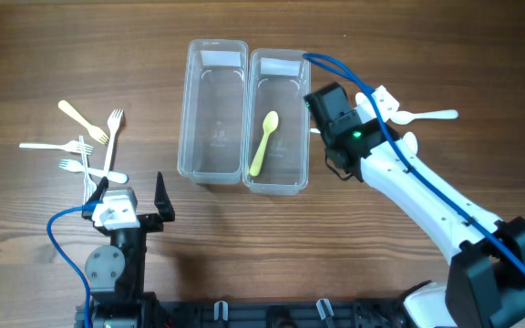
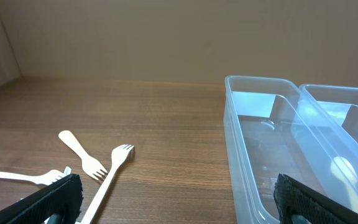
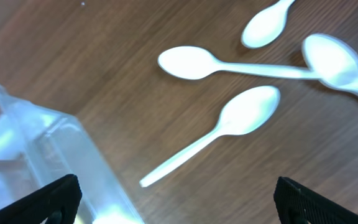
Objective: Pack container
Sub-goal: 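Move right gripper back to the spoons and grasp a white spoon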
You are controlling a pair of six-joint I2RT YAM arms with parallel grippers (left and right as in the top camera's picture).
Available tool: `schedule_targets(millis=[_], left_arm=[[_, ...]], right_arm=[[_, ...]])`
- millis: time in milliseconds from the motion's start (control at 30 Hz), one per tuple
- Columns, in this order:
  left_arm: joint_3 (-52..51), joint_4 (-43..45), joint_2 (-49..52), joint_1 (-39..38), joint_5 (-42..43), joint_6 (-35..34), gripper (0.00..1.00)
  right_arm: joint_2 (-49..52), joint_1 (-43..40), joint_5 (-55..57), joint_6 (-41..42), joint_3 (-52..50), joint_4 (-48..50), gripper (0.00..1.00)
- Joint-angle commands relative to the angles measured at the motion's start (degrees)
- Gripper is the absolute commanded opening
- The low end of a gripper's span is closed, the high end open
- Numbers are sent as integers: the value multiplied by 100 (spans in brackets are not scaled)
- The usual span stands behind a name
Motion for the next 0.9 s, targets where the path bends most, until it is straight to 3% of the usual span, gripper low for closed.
schedule_targets(millis=[0, 200, 433, 600, 700, 800, 833, 867], left_arm=[[-35, 20, -20, -33, 68, 94, 100], [-35, 20, -20, -33, 68, 94, 100], [-35, 20, -20, -33, 68, 94, 100], [-35, 20, -20, -33, 68, 94, 100], [-35, 20, -20, -33, 68, 94, 100], [-35, 20, -20, -33, 68, 94, 100], [-35, 20, -20, -33, 68, 94, 100], [-35, 20, -20, -33, 68, 94, 100]], right_arm=[[37, -234, -702, 647, 0, 57, 98], [44, -516, -977, 2627, -22, 72, 100], [778, -527, -1132, 3268, -22, 168, 100], [1259, -726, -1685, 3276, -22, 503, 100], [1191, -756, -1617, 2736, -20, 531, 100], [656, -763, -986, 1484, 26, 411, 100], [382, -763, -667, 691, 66, 413, 100], [59, -763, -404, -894, 133, 444, 100]])
